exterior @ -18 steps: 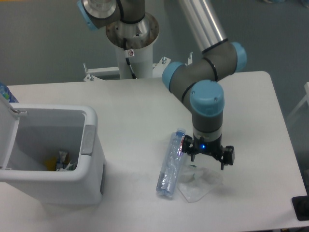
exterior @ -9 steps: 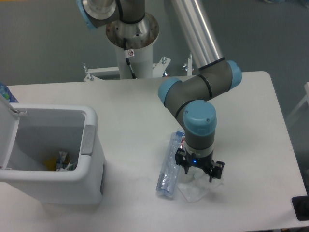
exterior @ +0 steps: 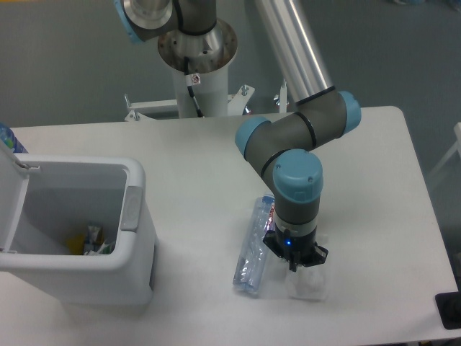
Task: Place the trash in the trash can
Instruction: 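Close the gripper on the plastic bag and lift it, then carry the bag over the white bin and open the gripper, then move the gripper back over the clear water bottle and lower, then rotate the gripper and grasp the water bottle by its cap end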
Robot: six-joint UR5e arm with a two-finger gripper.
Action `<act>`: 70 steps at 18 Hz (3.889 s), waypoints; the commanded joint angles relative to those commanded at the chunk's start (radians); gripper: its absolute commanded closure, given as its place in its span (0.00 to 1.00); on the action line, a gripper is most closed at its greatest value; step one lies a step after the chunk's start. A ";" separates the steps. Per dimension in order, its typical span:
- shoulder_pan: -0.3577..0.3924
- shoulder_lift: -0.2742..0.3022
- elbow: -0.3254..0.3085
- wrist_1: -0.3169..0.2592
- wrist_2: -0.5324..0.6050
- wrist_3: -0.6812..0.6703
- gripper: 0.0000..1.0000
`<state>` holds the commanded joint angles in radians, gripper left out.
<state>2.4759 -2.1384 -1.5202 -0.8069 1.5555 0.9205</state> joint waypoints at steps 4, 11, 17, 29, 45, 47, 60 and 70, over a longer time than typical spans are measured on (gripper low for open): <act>0.008 0.037 0.037 -0.008 -0.040 -0.063 1.00; -0.008 0.202 0.115 -0.066 -0.228 -0.261 1.00; -0.124 0.336 0.139 -0.081 -0.291 -0.440 1.00; -0.386 0.445 0.078 -0.084 -0.311 -0.546 0.69; -0.138 0.381 0.029 -0.078 -0.318 -0.562 0.00; -0.095 0.330 0.038 -0.078 -0.314 -0.560 0.00; -0.060 0.061 0.061 -0.244 -0.240 -0.295 0.00; -0.092 -0.047 0.147 -0.304 -0.083 -0.252 0.00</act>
<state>2.3838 -2.1858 -1.3730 -1.1106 1.4725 0.6688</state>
